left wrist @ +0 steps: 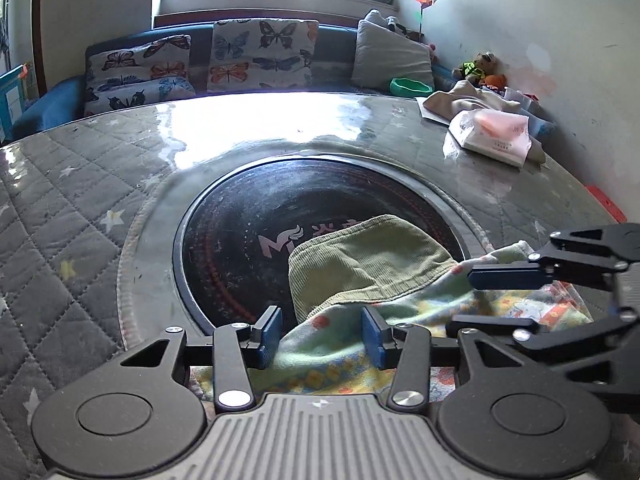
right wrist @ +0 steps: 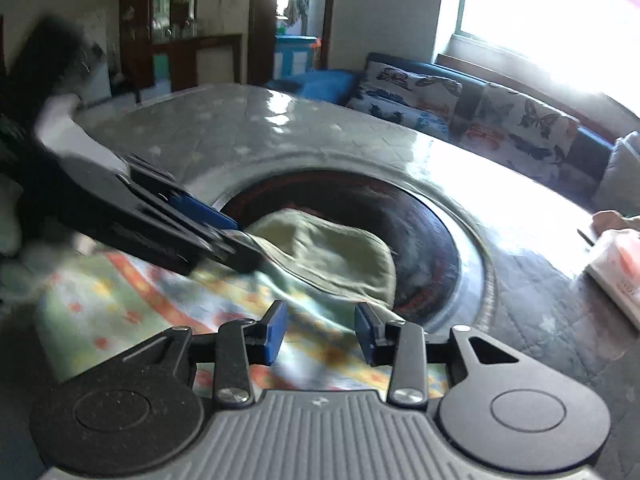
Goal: Fold clothes
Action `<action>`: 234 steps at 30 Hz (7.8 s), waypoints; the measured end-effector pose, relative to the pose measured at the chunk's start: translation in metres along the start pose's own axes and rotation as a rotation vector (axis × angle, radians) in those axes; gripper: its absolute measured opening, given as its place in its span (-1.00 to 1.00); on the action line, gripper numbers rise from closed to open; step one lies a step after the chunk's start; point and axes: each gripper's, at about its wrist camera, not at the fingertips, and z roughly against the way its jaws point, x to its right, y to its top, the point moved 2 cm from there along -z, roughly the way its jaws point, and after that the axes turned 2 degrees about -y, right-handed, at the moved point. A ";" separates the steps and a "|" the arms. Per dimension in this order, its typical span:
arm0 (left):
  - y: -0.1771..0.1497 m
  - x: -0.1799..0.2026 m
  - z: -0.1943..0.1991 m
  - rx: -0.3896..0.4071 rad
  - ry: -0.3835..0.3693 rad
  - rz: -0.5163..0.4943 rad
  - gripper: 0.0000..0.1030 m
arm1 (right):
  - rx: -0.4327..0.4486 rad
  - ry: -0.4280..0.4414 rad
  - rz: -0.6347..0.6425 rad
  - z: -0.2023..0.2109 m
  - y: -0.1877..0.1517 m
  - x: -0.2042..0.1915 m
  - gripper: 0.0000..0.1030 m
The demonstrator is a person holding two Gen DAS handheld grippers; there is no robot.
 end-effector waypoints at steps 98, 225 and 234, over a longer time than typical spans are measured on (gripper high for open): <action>-0.096 0.035 0.095 0.054 0.045 -0.016 0.07 | 0.007 0.048 -0.058 0.102 -0.091 -0.010 0.09; -0.022 -0.017 0.032 0.046 0.141 -0.003 -0.11 | 0.010 0.111 -0.182 0.018 -0.012 0.013 0.21; -0.020 -0.018 0.057 0.088 0.125 0.036 -0.06 | 0.005 0.119 -0.183 0.014 -0.019 -0.004 0.46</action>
